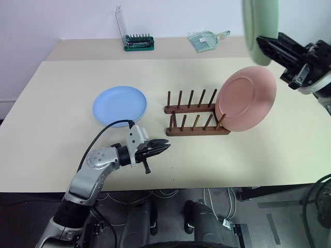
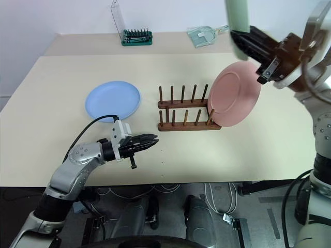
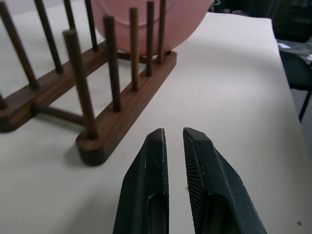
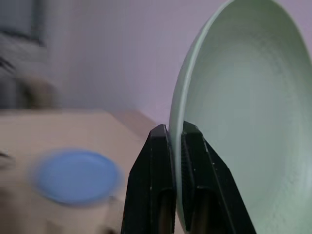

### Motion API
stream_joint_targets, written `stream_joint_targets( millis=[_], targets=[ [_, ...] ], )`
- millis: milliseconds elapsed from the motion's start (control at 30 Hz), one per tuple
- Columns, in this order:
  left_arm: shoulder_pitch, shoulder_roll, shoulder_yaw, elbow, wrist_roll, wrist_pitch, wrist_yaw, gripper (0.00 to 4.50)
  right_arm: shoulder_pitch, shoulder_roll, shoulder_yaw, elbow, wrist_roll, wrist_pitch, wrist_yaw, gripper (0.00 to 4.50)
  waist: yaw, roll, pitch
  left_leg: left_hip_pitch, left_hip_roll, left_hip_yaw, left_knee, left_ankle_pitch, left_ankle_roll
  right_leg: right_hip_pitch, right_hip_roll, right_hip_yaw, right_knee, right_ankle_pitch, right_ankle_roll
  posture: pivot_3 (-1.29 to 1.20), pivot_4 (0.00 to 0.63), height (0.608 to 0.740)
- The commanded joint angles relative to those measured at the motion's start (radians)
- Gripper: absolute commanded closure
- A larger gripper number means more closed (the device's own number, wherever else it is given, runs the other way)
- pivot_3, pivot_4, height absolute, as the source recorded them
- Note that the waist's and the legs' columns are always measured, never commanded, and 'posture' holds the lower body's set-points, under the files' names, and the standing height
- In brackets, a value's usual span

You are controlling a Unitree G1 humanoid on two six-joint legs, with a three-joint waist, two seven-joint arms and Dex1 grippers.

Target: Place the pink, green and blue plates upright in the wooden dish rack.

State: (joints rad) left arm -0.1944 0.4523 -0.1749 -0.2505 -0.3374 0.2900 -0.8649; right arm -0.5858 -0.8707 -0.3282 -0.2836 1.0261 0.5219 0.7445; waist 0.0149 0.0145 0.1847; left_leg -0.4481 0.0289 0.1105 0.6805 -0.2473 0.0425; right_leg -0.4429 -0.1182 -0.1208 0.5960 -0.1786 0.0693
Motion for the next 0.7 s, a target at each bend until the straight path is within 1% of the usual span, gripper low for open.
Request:
stream_joint_targets(
  millis=[33,100,200,367,467,700],
  targets=[
    [0.013,0.003,0.016,-0.051,-0.007,-0.011,0.011,3.92,0.006,0.062,-0.023,-0.081,0.207,0.108,-0.078,4.47,-0.002,0.000,0.000,0.000,0.000,0.000,0.000,0.000,0.000,0.000,0.000,0.000,0.000,0.000,0.000,0.00,0.150,0.740],
    [0.021,0.004,0.019,-0.057,-0.007,-0.011,0.017,3.92,0.040,0.137,-0.005,-0.093,0.324,0.158,-0.172,4.47,-0.002,-0.001,0.000,0.000,0.000,0.000,0.000,0.000,0.000,0.000,0.000,0.000,0.000,0.000,0.000,0.00,0.150,0.740],
    [0.029,0.007,0.021,-0.064,-0.008,-0.010,0.022,3.92,0.079,0.193,-0.002,-0.113,0.396,0.194,-0.253,4.47,-0.001,-0.001,0.000,0.000,0.001,0.000,0.000,0.000,0.000,-0.001,0.001,0.000,0.001,0.000,0.000,0.00,0.150,0.740],
    [0.035,0.012,0.023,-0.069,-0.011,-0.009,0.025,3.92,0.143,0.256,0.014,-0.126,0.428,0.214,-0.348,4.47,-0.002,-0.001,0.000,-0.001,0.001,0.000,0.000,0.000,-0.001,-0.001,0.001,-0.001,0.000,0.000,0.000,0.00,0.150,0.740],
    [0.033,0.012,0.021,-0.070,-0.011,-0.008,0.025,3.92,0.171,0.285,0.018,-0.137,0.414,0.208,-0.376,4.47,-0.002,-0.001,0.000,-0.001,0.001,0.001,0.000,0.000,-0.001,-0.001,0.001,-0.001,0.000,0.000,0.000,0.00,0.150,0.740],
    [0.029,0.013,0.024,-0.080,-0.021,0.001,0.021,3.92,0.197,0.309,0.010,-0.132,0.398,0.203,-0.403,4.47,-0.002,-0.001,0.000,-0.001,0.001,0.001,0.000,-0.001,-0.001,-0.001,0.001,-0.001,0.000,-0.001,0.002,0.00,0.150,0.740]
  ],
)
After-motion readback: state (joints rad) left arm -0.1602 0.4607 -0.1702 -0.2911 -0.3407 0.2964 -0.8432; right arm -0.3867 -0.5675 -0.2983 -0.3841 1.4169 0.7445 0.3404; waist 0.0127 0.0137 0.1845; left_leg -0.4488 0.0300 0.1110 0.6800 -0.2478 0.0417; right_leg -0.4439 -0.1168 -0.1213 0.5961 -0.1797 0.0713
